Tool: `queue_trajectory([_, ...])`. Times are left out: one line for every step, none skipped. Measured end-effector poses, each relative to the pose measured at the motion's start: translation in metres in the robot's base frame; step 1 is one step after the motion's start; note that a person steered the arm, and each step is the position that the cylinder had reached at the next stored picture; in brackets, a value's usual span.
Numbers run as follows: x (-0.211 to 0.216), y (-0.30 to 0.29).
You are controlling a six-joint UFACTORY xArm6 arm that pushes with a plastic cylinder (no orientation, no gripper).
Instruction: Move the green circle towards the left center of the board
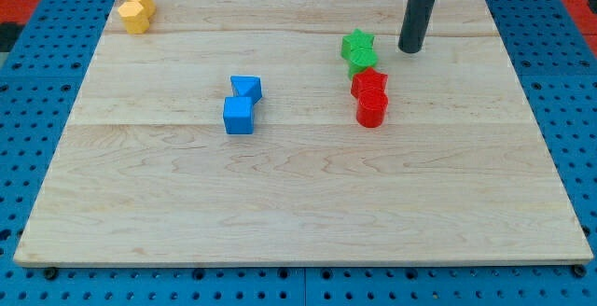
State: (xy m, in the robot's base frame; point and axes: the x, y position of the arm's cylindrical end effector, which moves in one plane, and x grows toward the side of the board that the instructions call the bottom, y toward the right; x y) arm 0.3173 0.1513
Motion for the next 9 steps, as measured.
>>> queue_trajectory([0.013,-0.013])
queue_trajectory([0.033,-0.050])
queue_trajectory([0.043,-0.101])
queue_trajectory([0.043,-0.151])
queue_trajectory([0.043,-0.188])
queue_trajectory([0.043,-0.213])
queue_trajectory([0.027,-0.203])
queue_trajectory([0.007,-0.200])
queue_trajectory([0.006,-0.216])
